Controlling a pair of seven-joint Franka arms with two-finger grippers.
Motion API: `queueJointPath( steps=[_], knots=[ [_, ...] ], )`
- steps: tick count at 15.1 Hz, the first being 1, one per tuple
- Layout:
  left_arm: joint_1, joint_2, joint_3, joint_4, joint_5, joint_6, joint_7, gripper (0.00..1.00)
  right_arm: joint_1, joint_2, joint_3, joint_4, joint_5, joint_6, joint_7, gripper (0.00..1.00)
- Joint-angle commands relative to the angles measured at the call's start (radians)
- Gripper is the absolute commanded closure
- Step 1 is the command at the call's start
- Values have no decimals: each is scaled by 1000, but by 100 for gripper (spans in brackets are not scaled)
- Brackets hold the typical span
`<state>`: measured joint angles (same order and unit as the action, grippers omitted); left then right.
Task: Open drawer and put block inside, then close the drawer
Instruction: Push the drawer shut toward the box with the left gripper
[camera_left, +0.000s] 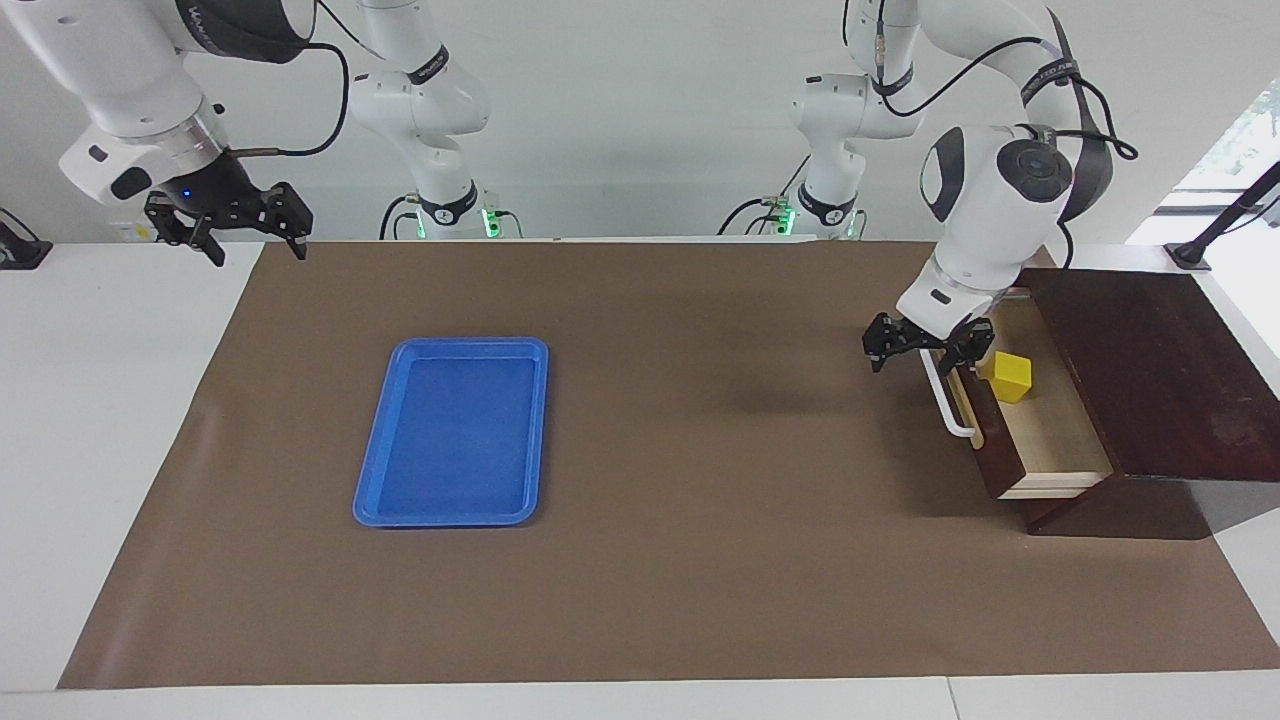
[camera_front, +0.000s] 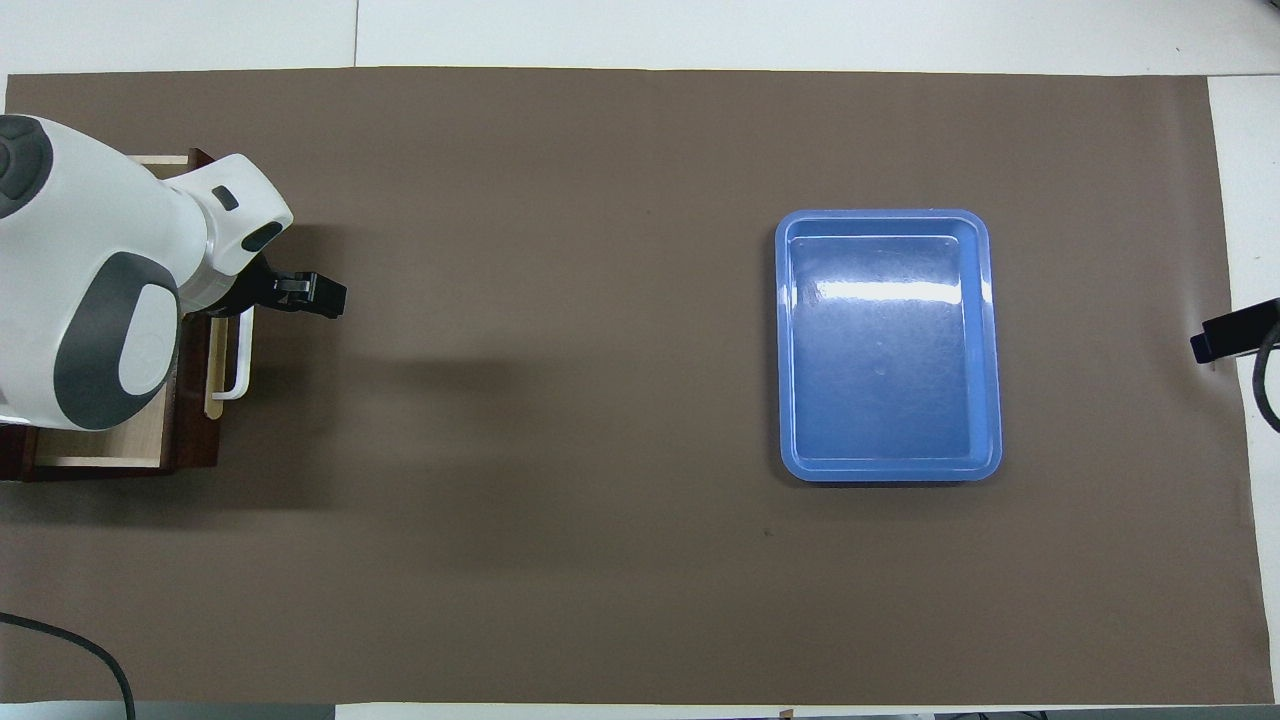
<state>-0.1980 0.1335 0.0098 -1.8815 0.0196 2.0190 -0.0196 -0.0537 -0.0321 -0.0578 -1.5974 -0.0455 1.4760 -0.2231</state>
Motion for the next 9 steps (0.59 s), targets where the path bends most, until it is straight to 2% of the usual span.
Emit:
queueJointPath(
  steps=[1, 9],
  knots=[
    [12, -14, 10, -18, 16, 33, -7, 0, -8, -14, 10, -12, -8, 7, 16, 0],
    [86, -2, 12, -2, 92, 58, 13, 0, -11, -14, 10, -12, -8, 7, 14, 0]
  ],
)
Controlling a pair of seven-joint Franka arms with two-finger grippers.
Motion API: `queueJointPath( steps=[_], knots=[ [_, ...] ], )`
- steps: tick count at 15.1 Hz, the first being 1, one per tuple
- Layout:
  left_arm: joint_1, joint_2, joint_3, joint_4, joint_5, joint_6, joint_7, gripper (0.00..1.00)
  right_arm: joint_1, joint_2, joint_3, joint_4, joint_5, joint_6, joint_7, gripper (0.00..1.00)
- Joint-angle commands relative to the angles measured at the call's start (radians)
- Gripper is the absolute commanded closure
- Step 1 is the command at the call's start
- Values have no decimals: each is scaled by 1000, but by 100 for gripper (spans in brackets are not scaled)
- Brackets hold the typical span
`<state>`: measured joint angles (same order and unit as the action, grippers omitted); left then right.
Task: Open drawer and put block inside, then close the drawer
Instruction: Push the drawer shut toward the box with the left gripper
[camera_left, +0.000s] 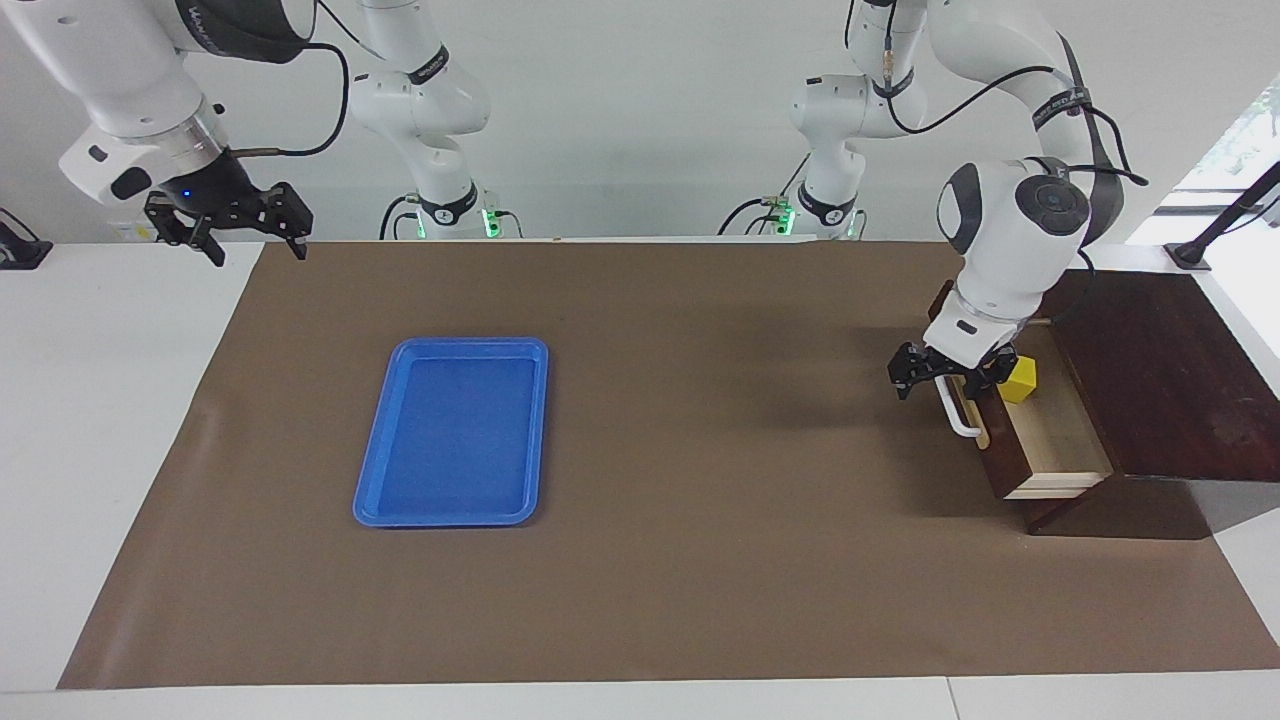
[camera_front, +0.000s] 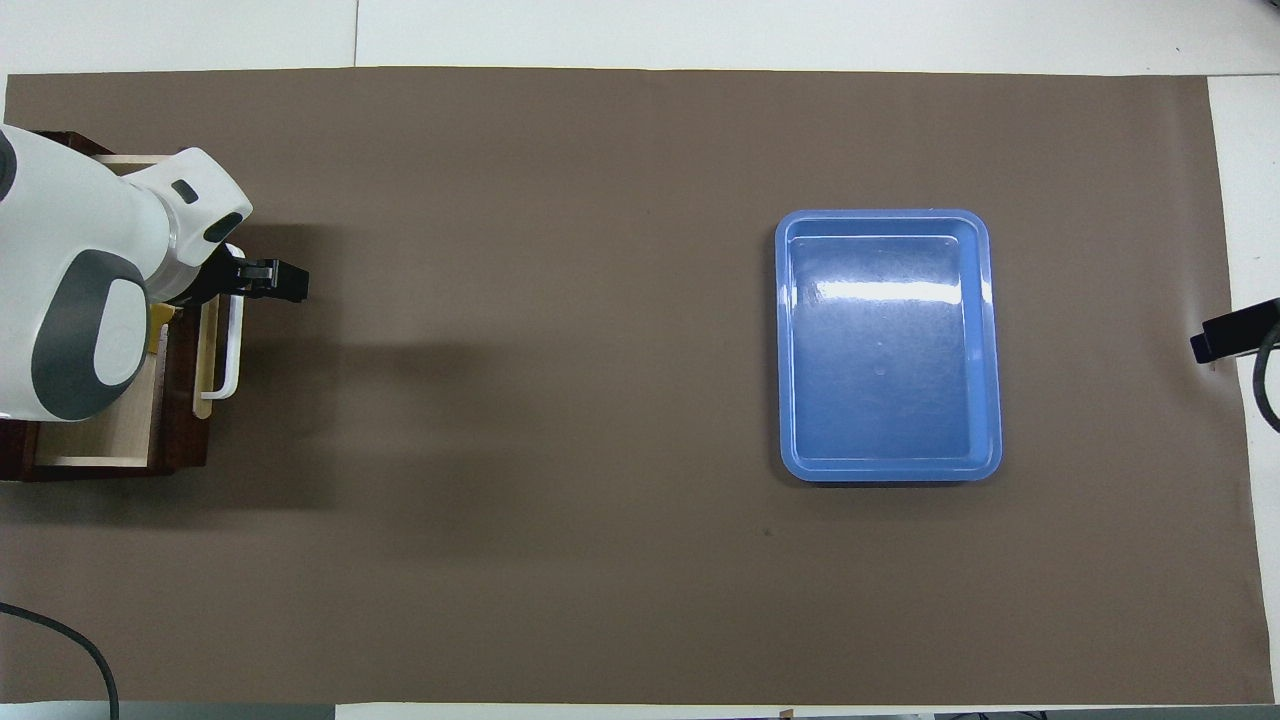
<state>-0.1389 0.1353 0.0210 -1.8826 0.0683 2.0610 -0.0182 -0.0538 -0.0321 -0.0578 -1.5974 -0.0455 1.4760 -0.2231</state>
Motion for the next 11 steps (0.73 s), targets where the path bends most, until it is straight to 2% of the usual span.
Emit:
queueJointPath(
  steps=[1, 11],
  knots=[
    [47, -2, 0, 5, 47, 16, 14, 0, -9, -14, 10, -12, -8, 7, 16, 0],
    [180, 3, 0, 22, 48, 13, 125, 0, -9, -14, 10, -12, -8, 7, 16, 0]
  ],
)
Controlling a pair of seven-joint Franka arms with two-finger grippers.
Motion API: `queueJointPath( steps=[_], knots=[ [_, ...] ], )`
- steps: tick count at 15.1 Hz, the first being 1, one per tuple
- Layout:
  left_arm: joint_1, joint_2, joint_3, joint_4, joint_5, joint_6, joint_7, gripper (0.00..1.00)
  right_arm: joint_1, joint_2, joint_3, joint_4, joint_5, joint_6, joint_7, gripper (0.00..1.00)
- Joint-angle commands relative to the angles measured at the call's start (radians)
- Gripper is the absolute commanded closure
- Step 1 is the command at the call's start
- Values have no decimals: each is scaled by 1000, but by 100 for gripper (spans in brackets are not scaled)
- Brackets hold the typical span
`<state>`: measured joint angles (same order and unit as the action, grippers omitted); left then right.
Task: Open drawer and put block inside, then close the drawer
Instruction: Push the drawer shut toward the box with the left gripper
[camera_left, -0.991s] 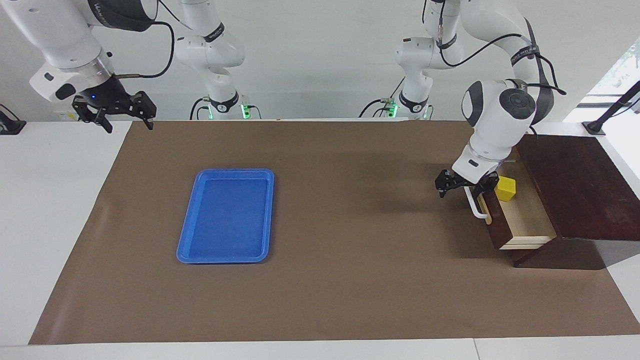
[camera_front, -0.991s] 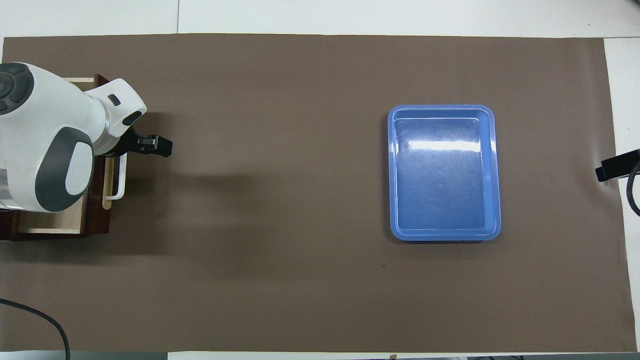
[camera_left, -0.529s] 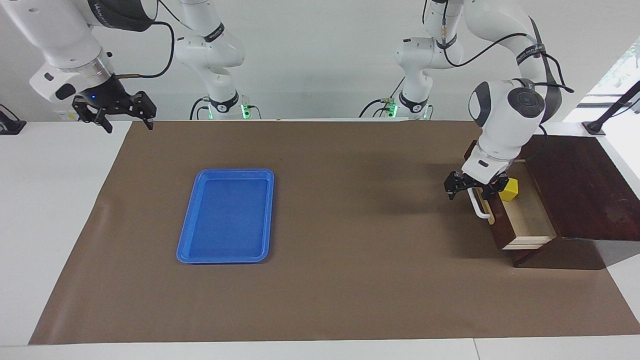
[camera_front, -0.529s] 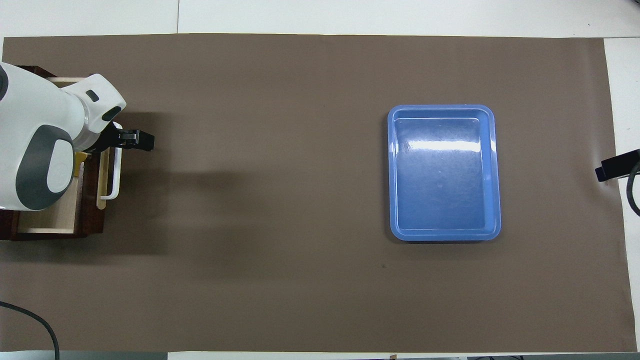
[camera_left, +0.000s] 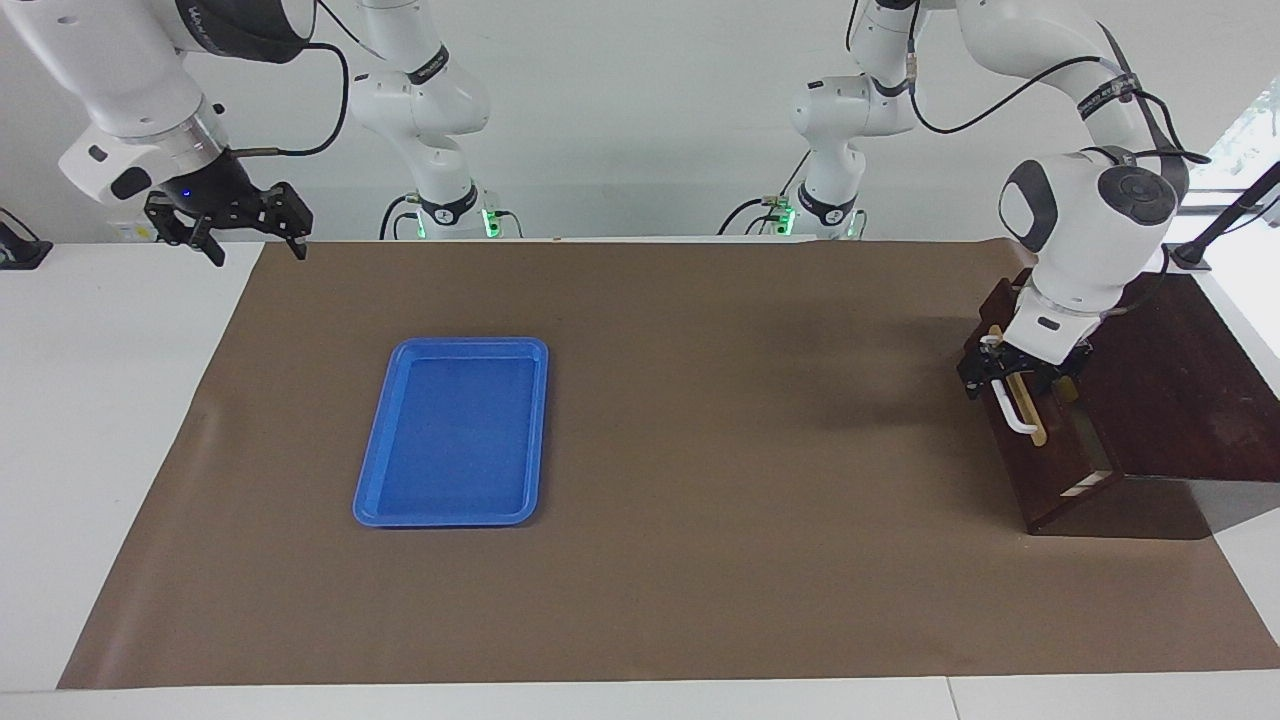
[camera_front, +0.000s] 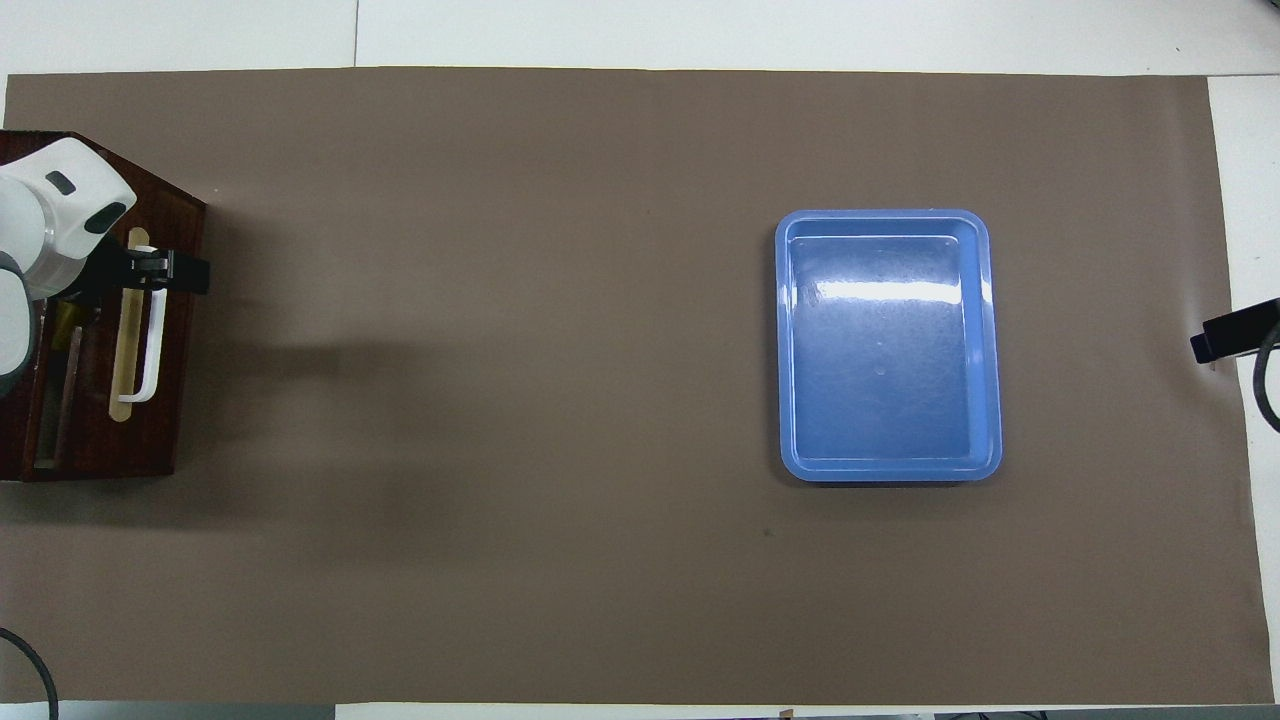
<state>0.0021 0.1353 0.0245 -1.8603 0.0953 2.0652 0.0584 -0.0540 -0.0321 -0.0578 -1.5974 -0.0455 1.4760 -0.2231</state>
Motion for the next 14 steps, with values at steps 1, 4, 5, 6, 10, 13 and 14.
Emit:
queueJointPath(
  steps=[1, 4, 5, 6, 10, 13, 14],
  knots=[
    [56, 3, -3, 0, 21, 12, 70, 0, -9, -14, 10, -12, -8, 7, 14, 0],
    [72, 3, -3, 1, 20, 15, 90, 0, -9, -14, 10, -12, -8, 7, 16, 0],
    [69, 3, -3, 1, 20, 13, 86, 0, -9, -14, 10, -12, -8, 7, 16, 0],
    [62, 1, -3, 1, 20, 9, 80, 0, -9, -14, 10, -12, -8, 7, 16, 0],
    [53, -20, -9, 6, 17, -34, 57, 0, -9, -14, 9, -12, -8, 7, 14, 0],
    [30, -91, -12, 3, 11, -98, 41, 0, -10, -14, 10, -12, -8, 6, 14, 0],
    [18, -111, -12, 3, 9, -118, 41, 0, -10, -14, 9, -12, -8, 6, 14, 0]
  ],
)
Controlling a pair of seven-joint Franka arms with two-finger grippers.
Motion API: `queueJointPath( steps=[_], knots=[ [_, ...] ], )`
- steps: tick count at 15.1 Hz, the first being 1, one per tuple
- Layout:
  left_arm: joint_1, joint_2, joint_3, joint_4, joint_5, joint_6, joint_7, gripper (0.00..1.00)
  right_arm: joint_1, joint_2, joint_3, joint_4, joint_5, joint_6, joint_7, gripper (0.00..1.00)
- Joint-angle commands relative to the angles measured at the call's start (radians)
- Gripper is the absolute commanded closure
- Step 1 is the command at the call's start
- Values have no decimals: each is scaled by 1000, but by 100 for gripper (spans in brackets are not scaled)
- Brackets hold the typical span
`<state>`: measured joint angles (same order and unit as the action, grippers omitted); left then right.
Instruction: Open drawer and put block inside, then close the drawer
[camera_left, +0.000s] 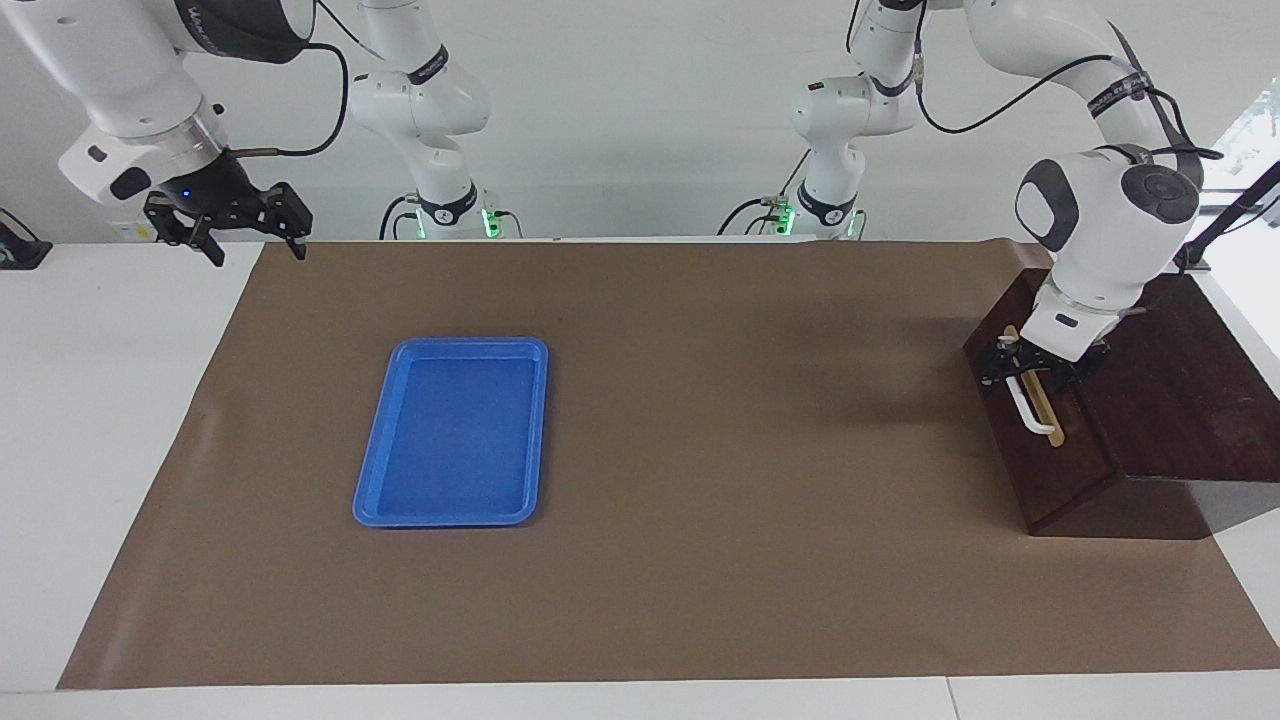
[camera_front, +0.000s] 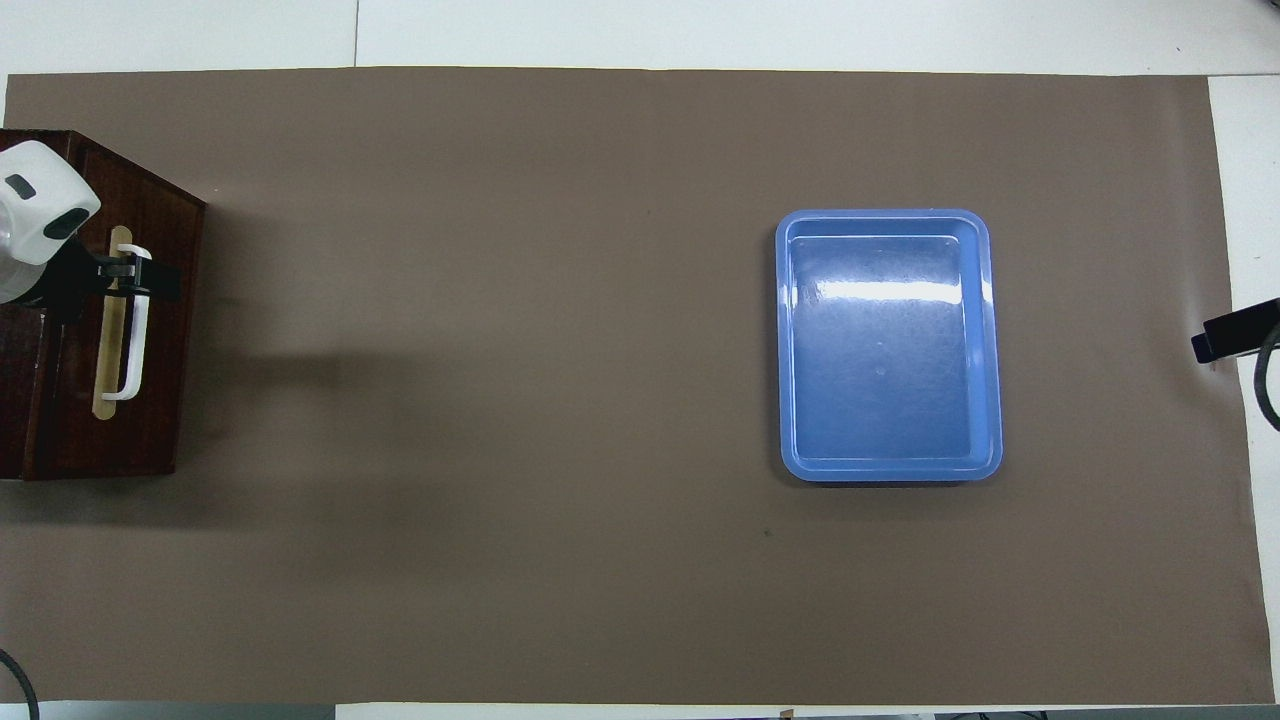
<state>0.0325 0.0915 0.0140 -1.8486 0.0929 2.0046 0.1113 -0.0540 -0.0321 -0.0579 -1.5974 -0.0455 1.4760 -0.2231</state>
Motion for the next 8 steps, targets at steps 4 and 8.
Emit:
queueJointPath(
  steps=[4, 8],
  knots=[
    [-39, -130, -3, -3, -2, -156, -12, 0, -9, -14, 10, -12, -8, 6, 14, 0],
    [-40, -191, -3, -1, -39, -237, -10, 0, -9, -14, 10, -12, -8, 6, 14, 0]
  ],
)
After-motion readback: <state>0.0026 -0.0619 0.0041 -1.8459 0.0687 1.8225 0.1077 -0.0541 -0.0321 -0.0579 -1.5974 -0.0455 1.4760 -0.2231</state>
